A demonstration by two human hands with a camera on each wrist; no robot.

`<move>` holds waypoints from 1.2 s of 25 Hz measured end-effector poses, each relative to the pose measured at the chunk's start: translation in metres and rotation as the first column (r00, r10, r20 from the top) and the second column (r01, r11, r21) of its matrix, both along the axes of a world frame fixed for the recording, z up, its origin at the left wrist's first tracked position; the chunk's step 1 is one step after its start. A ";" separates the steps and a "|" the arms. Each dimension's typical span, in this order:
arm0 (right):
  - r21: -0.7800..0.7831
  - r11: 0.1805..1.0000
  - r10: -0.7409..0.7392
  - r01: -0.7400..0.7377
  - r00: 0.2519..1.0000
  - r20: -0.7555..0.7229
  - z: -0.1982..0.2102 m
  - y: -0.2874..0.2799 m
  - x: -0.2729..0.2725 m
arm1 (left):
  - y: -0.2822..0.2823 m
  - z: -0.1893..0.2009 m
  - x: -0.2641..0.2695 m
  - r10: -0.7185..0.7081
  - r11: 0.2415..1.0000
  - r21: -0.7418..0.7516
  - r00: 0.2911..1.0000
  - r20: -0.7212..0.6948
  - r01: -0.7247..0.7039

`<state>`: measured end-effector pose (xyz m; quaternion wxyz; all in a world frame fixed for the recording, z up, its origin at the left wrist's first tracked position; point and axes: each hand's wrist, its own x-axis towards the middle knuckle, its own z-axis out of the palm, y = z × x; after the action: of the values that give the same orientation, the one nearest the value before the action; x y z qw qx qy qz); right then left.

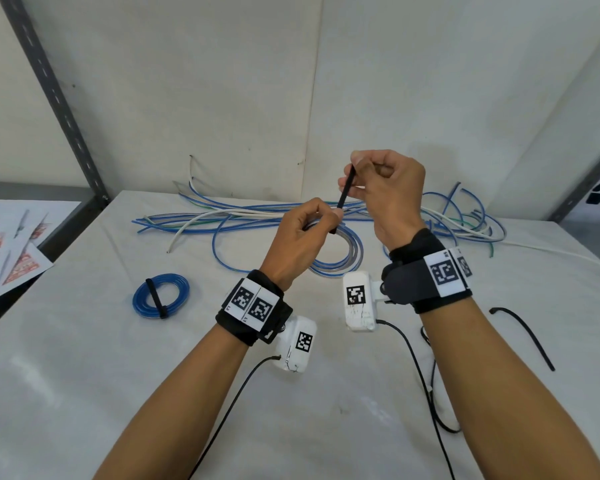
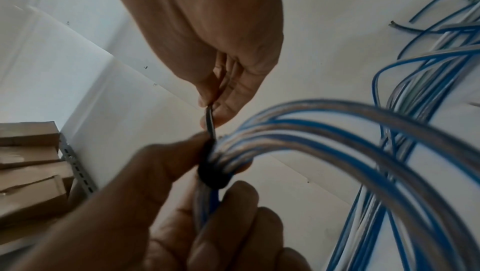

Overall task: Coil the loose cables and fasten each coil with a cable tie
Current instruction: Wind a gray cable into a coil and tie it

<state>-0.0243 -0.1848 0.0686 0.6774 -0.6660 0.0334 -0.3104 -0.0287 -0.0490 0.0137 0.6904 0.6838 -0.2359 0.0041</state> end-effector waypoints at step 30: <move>0.239 0.957 0.211 -0.167 0.962 -0.174 -0.063 0.093 -0.012 | 0.056 -0.003 -0.007 0.029 0.919 -0.365 0.951 -0.309 -0.146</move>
<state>-0.0361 -0.0918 0.0060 0.7674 -0.6140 0.0709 -0.1705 -0.0353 0.0072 0.0104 0.8374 0.5382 -0.0929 -0.0215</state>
